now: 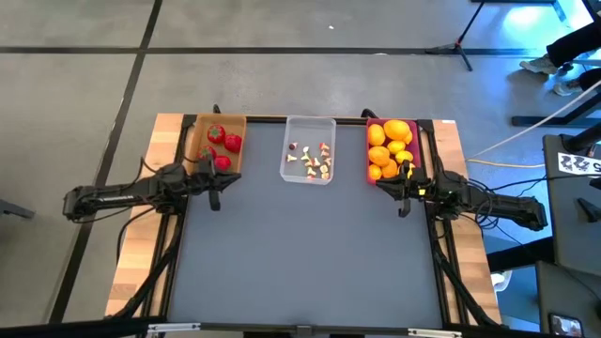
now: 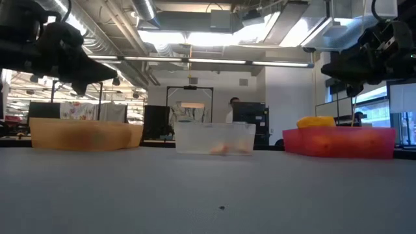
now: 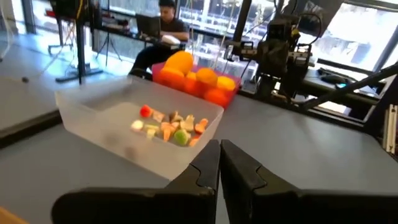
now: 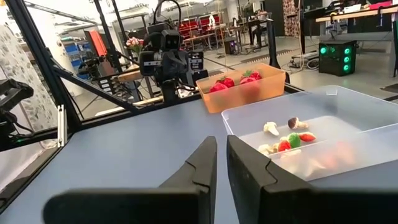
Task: Sort produce into baskets
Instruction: Return to home position
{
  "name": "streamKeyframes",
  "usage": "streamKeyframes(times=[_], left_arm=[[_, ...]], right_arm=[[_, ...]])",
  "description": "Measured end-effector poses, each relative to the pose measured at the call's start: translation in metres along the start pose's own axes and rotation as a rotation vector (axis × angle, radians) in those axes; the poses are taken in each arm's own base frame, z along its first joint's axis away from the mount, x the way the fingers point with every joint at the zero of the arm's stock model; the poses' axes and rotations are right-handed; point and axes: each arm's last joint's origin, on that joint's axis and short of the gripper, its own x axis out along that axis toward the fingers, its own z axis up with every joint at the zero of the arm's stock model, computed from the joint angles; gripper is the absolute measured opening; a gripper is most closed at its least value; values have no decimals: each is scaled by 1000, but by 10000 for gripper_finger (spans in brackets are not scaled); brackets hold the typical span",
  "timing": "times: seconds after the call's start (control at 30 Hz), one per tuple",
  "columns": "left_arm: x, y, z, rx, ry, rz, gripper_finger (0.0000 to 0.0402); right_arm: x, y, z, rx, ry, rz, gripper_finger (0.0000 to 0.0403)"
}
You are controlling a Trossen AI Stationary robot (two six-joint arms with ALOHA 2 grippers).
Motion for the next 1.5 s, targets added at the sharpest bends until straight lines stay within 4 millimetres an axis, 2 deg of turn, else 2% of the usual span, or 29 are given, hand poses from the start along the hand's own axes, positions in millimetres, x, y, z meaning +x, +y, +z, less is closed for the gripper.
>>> streamKeyframes(times=[0.3,0.53,0.77,1.5], left_arm=[[-8,-1,8,68,-110,-21,2],[-9,0,8,59,-99,-15,11],[-8,1,7,247,-90,4,12],[-8,1,7,207,-90,2,13]], right_arm=[[0,0,-1,0,4,-1,39],[0,0,-1,0,6,-1,39],[0,0,-1,0,8,-2,39],[0,0,-2,0,9,-2,39]])
